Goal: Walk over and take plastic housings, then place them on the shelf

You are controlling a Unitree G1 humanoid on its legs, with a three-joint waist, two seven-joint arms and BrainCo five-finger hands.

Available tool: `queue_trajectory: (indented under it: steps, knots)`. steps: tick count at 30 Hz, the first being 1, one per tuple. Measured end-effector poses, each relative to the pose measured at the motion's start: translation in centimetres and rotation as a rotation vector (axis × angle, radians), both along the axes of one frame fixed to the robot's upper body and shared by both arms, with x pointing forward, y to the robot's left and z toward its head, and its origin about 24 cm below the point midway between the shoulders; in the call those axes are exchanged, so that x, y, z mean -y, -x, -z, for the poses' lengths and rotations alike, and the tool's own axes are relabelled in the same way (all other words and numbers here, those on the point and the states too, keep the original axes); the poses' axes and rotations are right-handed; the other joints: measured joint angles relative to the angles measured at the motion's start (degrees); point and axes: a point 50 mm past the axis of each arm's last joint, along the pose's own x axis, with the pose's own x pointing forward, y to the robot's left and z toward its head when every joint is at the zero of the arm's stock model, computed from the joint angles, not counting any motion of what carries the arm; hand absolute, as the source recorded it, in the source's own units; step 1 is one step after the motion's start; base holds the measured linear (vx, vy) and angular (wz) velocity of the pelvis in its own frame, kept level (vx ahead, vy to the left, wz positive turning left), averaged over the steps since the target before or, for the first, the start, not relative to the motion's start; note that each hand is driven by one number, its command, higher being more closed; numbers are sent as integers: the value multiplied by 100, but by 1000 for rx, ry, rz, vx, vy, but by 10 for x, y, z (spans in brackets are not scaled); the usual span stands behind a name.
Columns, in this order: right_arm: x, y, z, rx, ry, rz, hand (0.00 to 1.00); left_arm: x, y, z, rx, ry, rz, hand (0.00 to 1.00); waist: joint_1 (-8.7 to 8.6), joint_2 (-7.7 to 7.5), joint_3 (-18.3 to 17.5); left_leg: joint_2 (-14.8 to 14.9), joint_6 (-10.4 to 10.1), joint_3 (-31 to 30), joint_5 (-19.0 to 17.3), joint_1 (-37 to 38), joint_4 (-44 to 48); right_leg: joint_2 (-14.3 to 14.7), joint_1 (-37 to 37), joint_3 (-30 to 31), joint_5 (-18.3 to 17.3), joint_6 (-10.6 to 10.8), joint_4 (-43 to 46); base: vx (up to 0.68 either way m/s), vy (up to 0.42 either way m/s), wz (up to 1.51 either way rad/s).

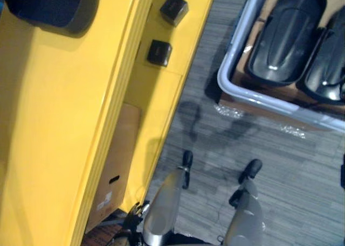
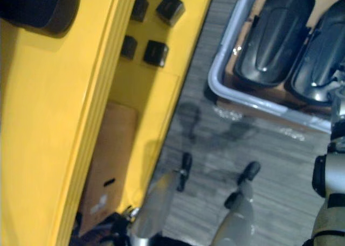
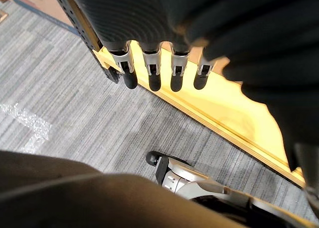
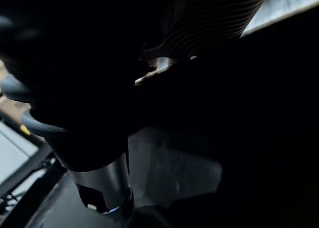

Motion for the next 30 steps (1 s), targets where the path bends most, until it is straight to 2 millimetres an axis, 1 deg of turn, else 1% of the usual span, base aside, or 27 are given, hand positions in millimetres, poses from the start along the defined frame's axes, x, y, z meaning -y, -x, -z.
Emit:
queue_trajectory:
  steps: [4, 9, 12, 17, 19, 22, 26, 29, 30]
  knots:
    - [8, 6, 1, -80, 10, -8, 100, 0, 1, 1, -7, 16, -10, 0, -5, 18, -12, 16, 0, -12, -2, 0, 17, 2, -3, -32, -53, -40, 52, 0, 0, 0]
    - [11, 8, 4, -155, 27, -14, 100, 2, 2, 1, -10, 23, -11, 0, -2, 60, -41, 29, -1, -15, -3, -4, 26, 4, -8, -62, -98, -62, 95, 0, 0, 0]
    - [11, 8, 5, -269, 127, 13, 100, 4, 1, 1, -10, 20, -6, 0, 17, 105, -72, 28, -1, -13, -2, -16, 23, 2, -28, -62, -93, -54, 95, 0, 0, 0]
    - [11, 10, 3, -387, 265, 83, 100, 4, 1, 0, 3, 12, -10, 0, 33, 107, -74, 28, -1, -11, -3, -17, 11, 0, -36, -62, -87, -44, 95, 0, 0, 0]
    - [11, 11, 3, -414, 289, 100, 100, 4, 0, 0, 9, 16, -16, 0, 36, 107, -74, 28, -1, -13, -3, -17, 6, 0, -37, -65, -87, -45, 95, 0, 0, 0]
    - [12, 12, 2, -438, 331, 131, 100, 4, 0, -1, 15, 29, -32, 0, 34, 107, -73, 29, -1, -16, -3, -17, 6, 0, -35, -69, -89, -47, 95, 0, 0, 0]
    - [12, 13, 0, -422, 347, 165, 100, 4, -2, -6, 52, 31, -37, 0, 23, 107, -73, 56, -2, -18, -3, -17, 16, 5, -18, -83, -90, -49, 95, 0, 0, 0]
    - [14, 16, -2, -400, 362, 200, 100, 2, -8, -11, 98, 29, -37, 0, 15, 103, -71, 71, -3, -23, -4, -12, 39, 18, 7, -98, -91, -52, 100, 0, 0, 0]
    - [14, 16, -3, -389, 361, 204, 100, 0, -13, -16, 133, 26, -39, 0, 0, 99, -68, 81, -4, -22, -5, -1, 50, 24, 23, -100, -92, -54, 113, 0, 0, 0]
